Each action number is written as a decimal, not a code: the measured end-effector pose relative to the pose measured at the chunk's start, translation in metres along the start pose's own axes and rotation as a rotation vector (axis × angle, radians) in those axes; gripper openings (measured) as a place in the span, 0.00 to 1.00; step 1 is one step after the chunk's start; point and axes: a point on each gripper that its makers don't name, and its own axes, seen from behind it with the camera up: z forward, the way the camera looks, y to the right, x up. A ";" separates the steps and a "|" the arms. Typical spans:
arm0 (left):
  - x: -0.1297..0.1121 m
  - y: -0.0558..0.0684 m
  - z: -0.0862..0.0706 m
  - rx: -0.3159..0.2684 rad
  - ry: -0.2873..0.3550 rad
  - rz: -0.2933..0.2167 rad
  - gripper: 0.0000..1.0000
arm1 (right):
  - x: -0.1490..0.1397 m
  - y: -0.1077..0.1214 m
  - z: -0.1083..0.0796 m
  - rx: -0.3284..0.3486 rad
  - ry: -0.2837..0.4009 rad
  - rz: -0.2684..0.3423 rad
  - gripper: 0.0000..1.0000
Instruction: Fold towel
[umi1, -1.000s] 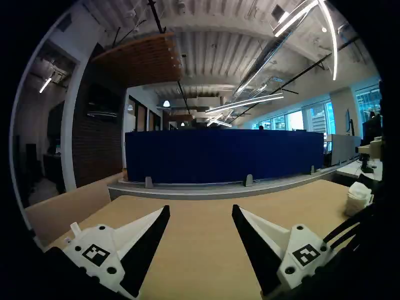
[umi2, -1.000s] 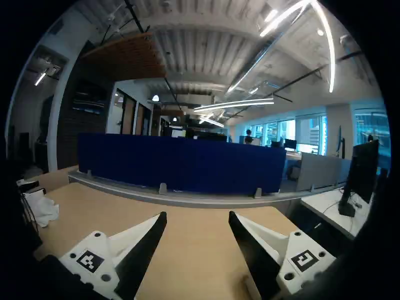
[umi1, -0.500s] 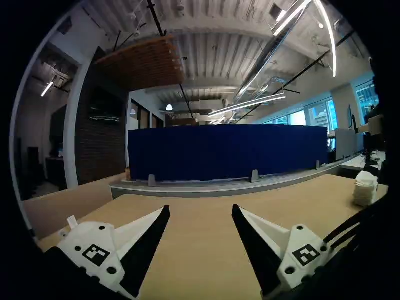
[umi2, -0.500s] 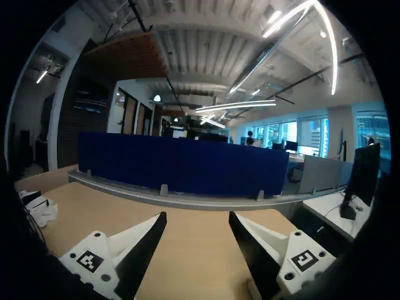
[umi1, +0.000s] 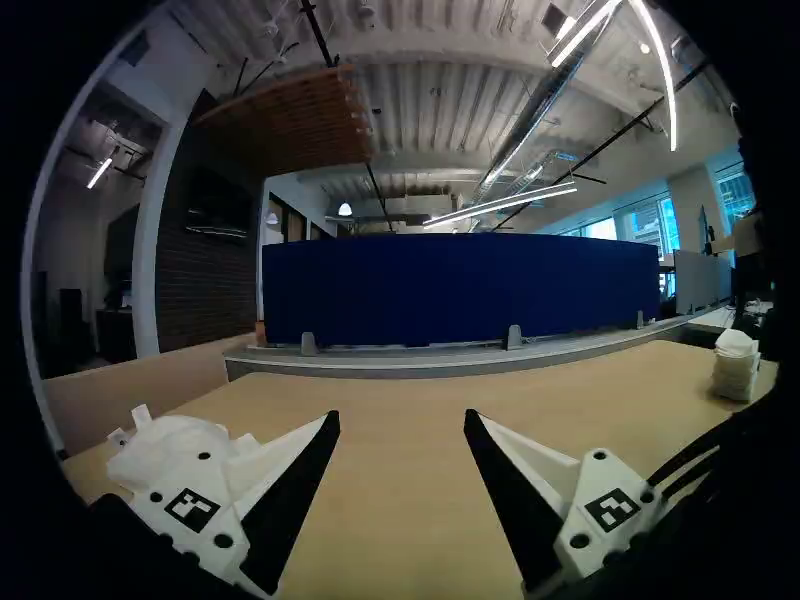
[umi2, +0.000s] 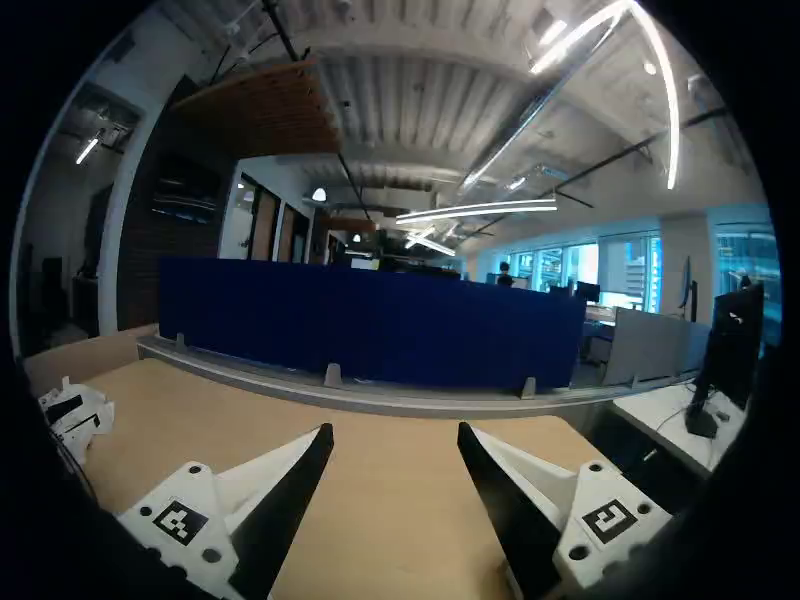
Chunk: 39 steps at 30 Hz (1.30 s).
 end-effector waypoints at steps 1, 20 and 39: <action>-0.001 0.000 0.000 0.001 0.000 0.001 0.92 | 0.000 0.001 0.000 0.001 0.001 0.002 0.96; -0.017 0.000 -0.001 0.007 -0.009 -0.023 0.92 | 0.008 0.022 -0.005 -0.028 0.015 0.018 0.96; -0.016 -0.002 -0.005 0.012 -0.009 -0.022 0.92 | 0.005 0.036 0.006 -0.039 0.013 0.025 0.96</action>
